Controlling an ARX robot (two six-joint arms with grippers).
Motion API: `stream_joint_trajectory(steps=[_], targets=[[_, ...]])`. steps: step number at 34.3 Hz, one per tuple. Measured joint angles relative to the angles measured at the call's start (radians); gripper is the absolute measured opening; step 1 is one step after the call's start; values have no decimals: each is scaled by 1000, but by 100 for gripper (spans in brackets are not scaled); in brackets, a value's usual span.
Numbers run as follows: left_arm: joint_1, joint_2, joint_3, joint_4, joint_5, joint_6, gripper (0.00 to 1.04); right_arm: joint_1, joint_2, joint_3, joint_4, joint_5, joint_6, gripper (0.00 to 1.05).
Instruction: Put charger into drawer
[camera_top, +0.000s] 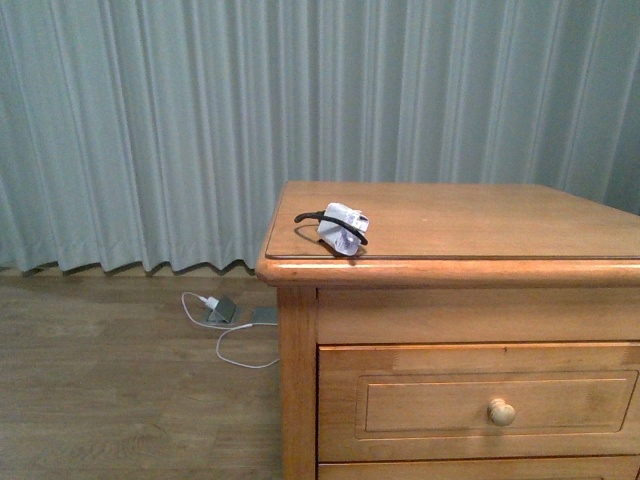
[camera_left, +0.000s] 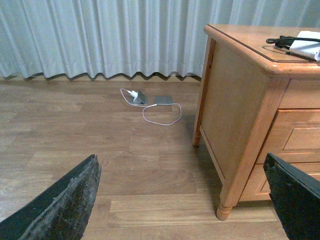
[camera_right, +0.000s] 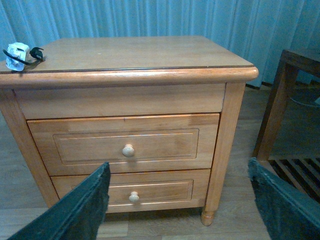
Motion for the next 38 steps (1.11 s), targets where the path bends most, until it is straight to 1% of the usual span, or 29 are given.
stream_joint_trajectory(steps=[1, 2, 21, 23, 24, 25, 26, 31, 33, 38], targets=[[0, 0, 0, 0, 0, 0, 98, 0, 0, 0, 0, 0, 1, 97], [0, 0, 0, 0, 0, 0, 98, 0, 0, 0, 0, 0, 0, 95], [0, 0, 0, 0, 0, 0, 98, 0, 0, 0, 0, 0, 0, 96], [0, 0, 0, 0, 0, 0, 98, -21, 19, 16, -55, -83, -34, 96], [0, 0, 0, 0, 0, 0, 98, -39, 55, 28, -97, -150, -72, 96], [0, 0, 0, 0, 1, 0, 98, -45, 87, 31, -101, -191, -95, 96], [0, 0, 0, 0, 0, 0, 98, -45, 111, 32, -97, -199, -102, 96], [0, 0, 0, 0, 0, 0, 98, -40, 317, 71, 13, -213, -129, 96], [0, 0, 0, 0, 0, 0, 98, -24, 468, 96, 125, -201, -130, 96], [0, 0, 0, 0, 0, 0, 98, 26, 787, 167, 341, -164, -123, 96]])
